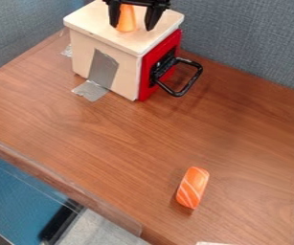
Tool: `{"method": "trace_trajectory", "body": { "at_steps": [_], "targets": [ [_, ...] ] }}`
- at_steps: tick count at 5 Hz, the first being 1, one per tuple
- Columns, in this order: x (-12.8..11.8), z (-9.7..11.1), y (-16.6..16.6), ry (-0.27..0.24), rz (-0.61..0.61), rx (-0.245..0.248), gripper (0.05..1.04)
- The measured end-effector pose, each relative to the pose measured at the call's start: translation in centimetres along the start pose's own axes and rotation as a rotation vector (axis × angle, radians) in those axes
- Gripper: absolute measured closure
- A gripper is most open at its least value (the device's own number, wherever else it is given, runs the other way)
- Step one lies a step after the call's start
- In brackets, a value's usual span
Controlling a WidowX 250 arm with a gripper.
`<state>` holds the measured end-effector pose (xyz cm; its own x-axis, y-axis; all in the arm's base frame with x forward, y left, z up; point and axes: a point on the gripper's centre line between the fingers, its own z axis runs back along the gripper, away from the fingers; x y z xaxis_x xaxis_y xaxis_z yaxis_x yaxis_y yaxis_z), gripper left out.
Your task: Move an orange object beside the object
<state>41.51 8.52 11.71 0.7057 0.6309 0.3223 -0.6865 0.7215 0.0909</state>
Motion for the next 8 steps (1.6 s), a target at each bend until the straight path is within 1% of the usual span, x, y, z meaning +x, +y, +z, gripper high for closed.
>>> {"method": "trace_trajectory", "body": {
  "at_steps": [2,4,5,6,7,8],
  "targets": [
    [-0.1,0.1,0.0,-0.001,0.012,0.013,0.083],
    [1.7,0.6,1.2,-0.029,0.057,0.012,0.083],
    [1.8,-0.3,1.5,-0.003,0.062,0.013,0.132],
    [1.9,-0.7,1.7,0.012,0.072,-0.002,0.406],
    [2.0,-0.9,1.6,0.014,0.074,-0.005,0.465],
    [1.8,-0.9,1.3,0.015,0.070,-0.023,0.465]
  ]
}}
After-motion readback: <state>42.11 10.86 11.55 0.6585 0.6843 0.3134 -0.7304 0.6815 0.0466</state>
